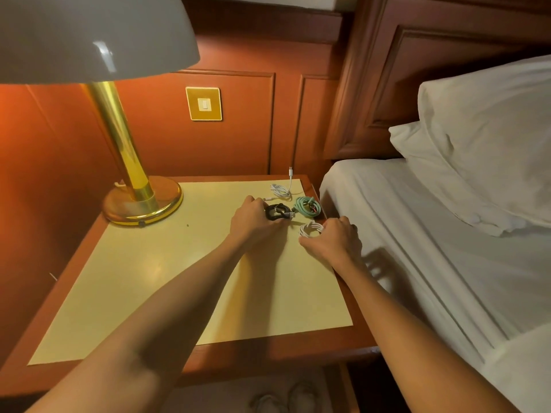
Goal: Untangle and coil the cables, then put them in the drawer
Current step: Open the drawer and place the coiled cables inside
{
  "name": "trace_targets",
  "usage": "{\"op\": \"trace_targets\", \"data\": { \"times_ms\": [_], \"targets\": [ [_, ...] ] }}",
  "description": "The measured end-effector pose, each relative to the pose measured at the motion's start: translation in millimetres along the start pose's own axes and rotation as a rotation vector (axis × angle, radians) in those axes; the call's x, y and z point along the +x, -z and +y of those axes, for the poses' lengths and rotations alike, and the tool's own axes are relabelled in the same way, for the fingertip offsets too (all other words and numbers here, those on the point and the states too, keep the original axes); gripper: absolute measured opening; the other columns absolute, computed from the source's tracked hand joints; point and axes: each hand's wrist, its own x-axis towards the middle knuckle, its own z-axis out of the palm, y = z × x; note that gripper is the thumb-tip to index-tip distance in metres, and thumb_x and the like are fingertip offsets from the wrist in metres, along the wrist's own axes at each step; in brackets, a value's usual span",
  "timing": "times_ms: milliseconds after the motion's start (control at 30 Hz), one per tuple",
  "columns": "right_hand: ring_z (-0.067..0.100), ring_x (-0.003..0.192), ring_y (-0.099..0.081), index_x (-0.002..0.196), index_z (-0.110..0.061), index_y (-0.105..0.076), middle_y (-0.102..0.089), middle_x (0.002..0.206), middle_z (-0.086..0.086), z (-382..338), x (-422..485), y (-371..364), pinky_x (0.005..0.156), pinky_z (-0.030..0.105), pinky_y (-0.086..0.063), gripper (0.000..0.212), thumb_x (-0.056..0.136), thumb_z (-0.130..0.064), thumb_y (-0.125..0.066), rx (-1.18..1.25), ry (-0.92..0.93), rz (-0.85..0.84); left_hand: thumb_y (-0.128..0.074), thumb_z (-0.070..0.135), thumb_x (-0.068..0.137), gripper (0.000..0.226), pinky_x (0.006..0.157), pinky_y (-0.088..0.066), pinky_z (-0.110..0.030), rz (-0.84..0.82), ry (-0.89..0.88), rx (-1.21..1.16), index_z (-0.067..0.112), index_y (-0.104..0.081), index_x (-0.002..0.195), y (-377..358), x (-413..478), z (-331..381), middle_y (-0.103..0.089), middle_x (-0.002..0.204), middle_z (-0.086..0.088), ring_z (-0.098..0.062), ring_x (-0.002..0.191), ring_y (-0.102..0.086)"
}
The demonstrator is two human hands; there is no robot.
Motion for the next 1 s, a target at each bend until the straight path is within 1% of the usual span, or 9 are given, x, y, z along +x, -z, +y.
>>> {"op": "trace_targets", "data": {
  "times_ms": [167,233,333,467,600,733,800,900,1000],
  "targets": [
    [0.019,0.095,-0.054,0.089,-0.025,-0.062,-0.057,0.108,0.001,12,-45,20,0.072,0.033,-0.052,0.048,0.067,-0.067,-0.072,0.096,0.036,0.006,-0.071,0.067,0.073,0.063,0.066,-0.047,-0.027,-0.045,-0.042,-0.007,0.016,-0.069,0.111,23,-50,-22,-0.055,0.096,0.001,-0.015,0.083,-0.052],
    [0.015,0.091,-0.054,0.101,-0.024,-0.068,-0.056,0.110,-0.001,20,-79,27,0.069,0.030,-0.051,0.058,0.066,-0.070,-0.071,0.120,0.068,-0.029,-0.071,0.065,0.074,0.058,0.069,-0.048,-0.028,-0.061,-0.095,-0.039,0.019,-0.069,0.110,37,-88,-36,-0.057,0.097,0.003,-0.014,0.085,-0.054],
    [0.019,0.103,-0.059,0.116,-0.023,-0.069,-0.058,0.115,0.000,22,-139,37,0.081,0.031,-0.053,0.074,0.061,-0.072,-0.073,0.118,0.121,-0.077,-0.072,0.066,0.070,0.057,0.075,-0.048,-0.027,-0.042,-0.170,-0.103,0.027,-0.069,0.112,64,-157,-59,-0.058,0.099,0.009,-0.008,0.086,-0.057],
    [0.014,0.101,-0.054,0.110,-0.031,-0.070,-0.056,0.101,-0.008,18,-226,47,0.083,0.028,-0.051,0.070,0.058,-0.078,-0.072,0.088,0.299,-0.198,-0.075,0.062,0.068,0.058,0.066,-0.047,-0.015,0.008,-0.318,-0.187,0.026,-0.070,0.114,100,-253,-88,-0.060,0.100,0.011,0.003,0.067,-0.056],
    [0.009,0.098,-0.050,0.108,-0.034,-0.066,-0.052,0.097,-0.014,13,-280,32,0.076,0.025,-0.048,0.063,0.062,-0.078,-0.065,-0.020,0.395,-0.319,-0.084,0.052,0.068,0.055,0.063,-0.051,-0.015,-0.001,-0.492,-0.096,0.029,-0.070,0.116,104,-324,-127,-0.058,0.098,0.018,0.006,0.072,-0.056],
    [0.017,0.095,-0.065,0.098,-0.025,-0.068,-0.069,0.097,-0.007,1,-291,-5,0.076,0.033,-0.053,0.057,0.064,-0.072,-0.063,-0.103,0.342,-0.401,-0.066,0.080,0.064,0.063,0.071,-0.056,-0.027,-0.184,-0.335,0.073,0.034,-0.069,0.108,73,-342,-158,-0.061,0.096,0.019,-0.003,0.080,-0.063],
    [0.024,0.094,-0.069,0.094,-0.022,-0.068,-0.072,0.097,-0.001,-7,-288,-23,0.078,0.036,-0.055,0.048,0.069,-0.062,-0.067,-0.170,0.324,-0.452,-0.060,0.087,0.062,0.071,0.076,-0.054,-0.027,-0.302,-0.202,0.098,0.036,-0.069,0.110,60,-338,-163,-0.066,0.099,0.019,-0.003,0.088,-0.064],
    [0.030,0.096,-0.069,0.096,-0.013,-0.069,-0.072,0.099,0.008,-15,-282,-45,0.079,0.036,-0.054,0.033,0.076,-0.039,-0.067,-0.254,0.324,-0.539,-0.069,0.074,0.065,0.067,0.085,-0.052,-0.021,-0.470,-0.022,0.015,0.040,-0.062,0.122,46,-324,-168,-0.063,0.116,0.020,-0.003,0.101,-0.062],
    [0.031,0.105,-0.066,0.111,-0.012,-0.069,-0.070,0.112,0.011,-13,-279,-65,0.086,0.035,-0.053,0.038,0.083,-0.037,-0.065,-0.271,0.299,-0.626,-0.073,0.067,0.064,0.067,0.087,-0.048,-0.019,-0.579,0.009,0.090,0.039,-0.059,0.124,37,-314,-168,-0.056,0.116,0.018,-0.006,0.100,-0.055]
  ]
}}
